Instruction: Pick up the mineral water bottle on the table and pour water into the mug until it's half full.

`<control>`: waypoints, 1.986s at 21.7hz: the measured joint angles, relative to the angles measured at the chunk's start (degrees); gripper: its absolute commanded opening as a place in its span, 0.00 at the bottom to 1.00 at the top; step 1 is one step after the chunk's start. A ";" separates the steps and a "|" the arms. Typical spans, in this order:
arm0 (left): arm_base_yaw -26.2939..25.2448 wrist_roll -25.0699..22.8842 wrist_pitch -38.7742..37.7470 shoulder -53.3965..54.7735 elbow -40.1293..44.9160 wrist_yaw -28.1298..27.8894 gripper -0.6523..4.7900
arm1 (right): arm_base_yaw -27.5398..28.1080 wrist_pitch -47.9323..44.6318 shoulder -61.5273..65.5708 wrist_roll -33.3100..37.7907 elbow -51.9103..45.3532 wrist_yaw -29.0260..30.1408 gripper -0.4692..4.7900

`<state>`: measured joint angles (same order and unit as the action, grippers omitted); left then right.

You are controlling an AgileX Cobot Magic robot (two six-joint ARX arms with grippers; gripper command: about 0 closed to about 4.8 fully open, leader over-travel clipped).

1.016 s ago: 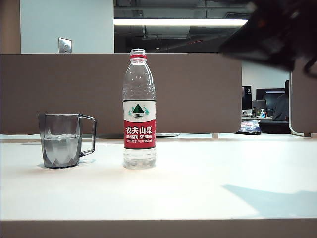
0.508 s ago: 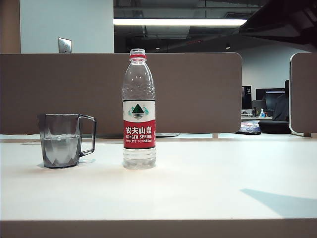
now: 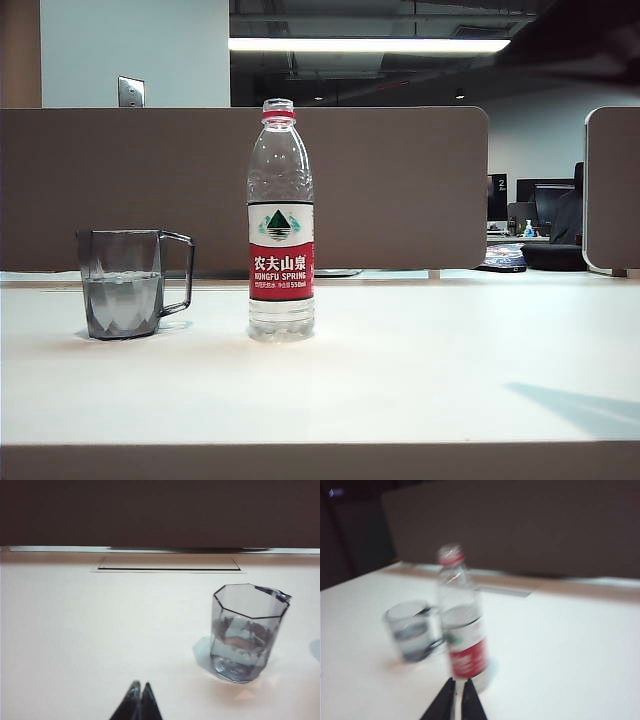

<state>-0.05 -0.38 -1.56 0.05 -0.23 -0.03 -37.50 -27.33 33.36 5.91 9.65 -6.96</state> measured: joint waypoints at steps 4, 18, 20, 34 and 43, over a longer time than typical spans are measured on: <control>0.02 0.00 0.00 0.02 0.00 0.00 0.11 | 9.38 7.02 -6.43 1.49 -0.20 4.24 0.17; 0.02 0.00 -0.02 0.02 0.00 -0.02 0.11 | 38.32 20.57 -30.56 2.21 -9.33 17.97 0.17; 0.02 0.00 -0.02 0.02 0.00 -0.02 0.11 | 38.38 24.94 -33.33 1.77 -9.33 13.53 0.17; 0.02 0.00 -0.02 0.02 0.00 -0.02 0.11 | 39.41 27.30 -33.31 0.33 -9.33 8.48 0.17; 0.02 0.00 0.00 0.02 0.00 -0.02 0.11 | 39.36 27.30 -33.31 -2.73 -9.33 8.48 0.17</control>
<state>-0.03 -0.38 -1.56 0.08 -0.23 -0.05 1.87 -0.03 0.05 3.18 0.32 1.52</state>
